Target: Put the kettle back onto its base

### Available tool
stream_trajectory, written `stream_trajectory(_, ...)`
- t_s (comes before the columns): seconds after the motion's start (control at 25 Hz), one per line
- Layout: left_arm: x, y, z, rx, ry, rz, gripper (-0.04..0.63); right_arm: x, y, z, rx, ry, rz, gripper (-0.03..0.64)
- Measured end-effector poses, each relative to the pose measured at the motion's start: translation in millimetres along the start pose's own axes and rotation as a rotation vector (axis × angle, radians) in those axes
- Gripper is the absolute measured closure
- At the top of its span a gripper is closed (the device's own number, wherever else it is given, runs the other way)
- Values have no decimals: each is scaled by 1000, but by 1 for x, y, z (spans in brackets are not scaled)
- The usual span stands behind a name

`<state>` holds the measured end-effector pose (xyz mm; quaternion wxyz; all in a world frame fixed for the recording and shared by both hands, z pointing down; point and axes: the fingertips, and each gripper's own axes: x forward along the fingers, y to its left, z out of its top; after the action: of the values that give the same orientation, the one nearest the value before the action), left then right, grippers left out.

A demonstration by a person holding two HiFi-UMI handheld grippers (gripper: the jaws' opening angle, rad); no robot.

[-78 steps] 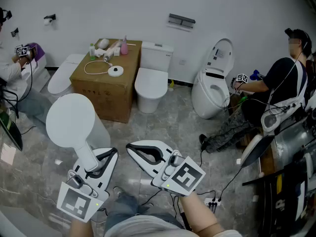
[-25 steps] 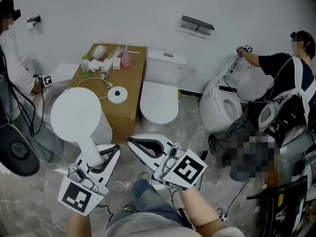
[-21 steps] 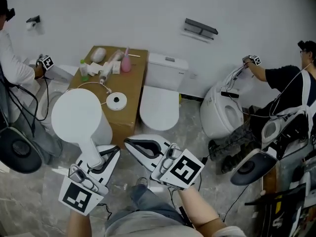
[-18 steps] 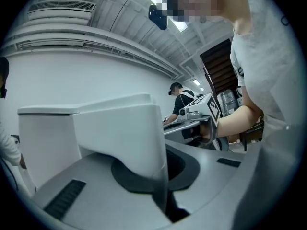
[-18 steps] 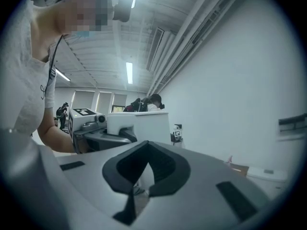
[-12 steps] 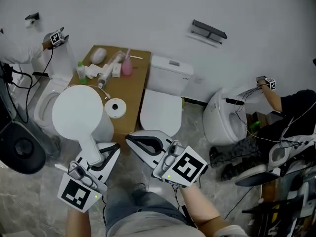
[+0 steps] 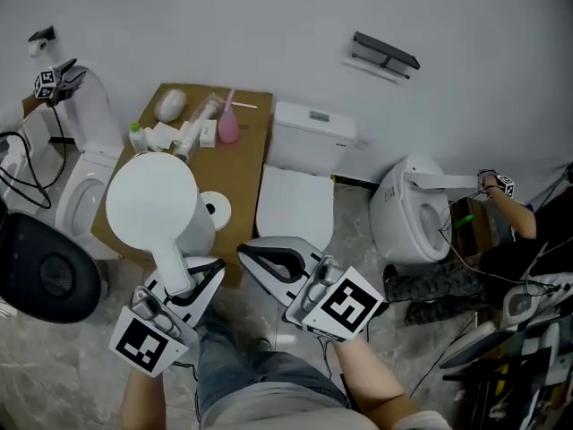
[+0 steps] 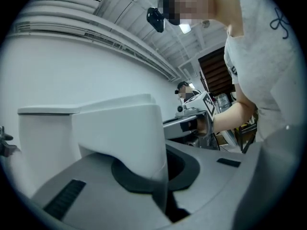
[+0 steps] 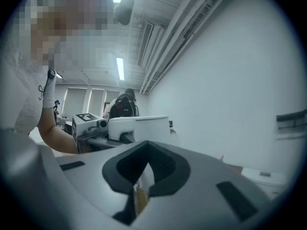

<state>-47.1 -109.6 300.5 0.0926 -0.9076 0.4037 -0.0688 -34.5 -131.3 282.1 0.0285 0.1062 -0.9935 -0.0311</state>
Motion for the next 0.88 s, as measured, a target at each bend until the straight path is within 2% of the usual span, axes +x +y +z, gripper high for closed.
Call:
stream_trajectory(0.24,13,37,-28,3,12,-127,586,35,-41,-7,18,24,-90,609)
stream_trajectory(0.56,35,76,-66,22,-44,-275,586,74,-80,-26,32,60,-186,609)
stream_trajectory(0.88,63,94,-118,-27,-64,-357,586,88,-103,-49,29,110,-253,609)
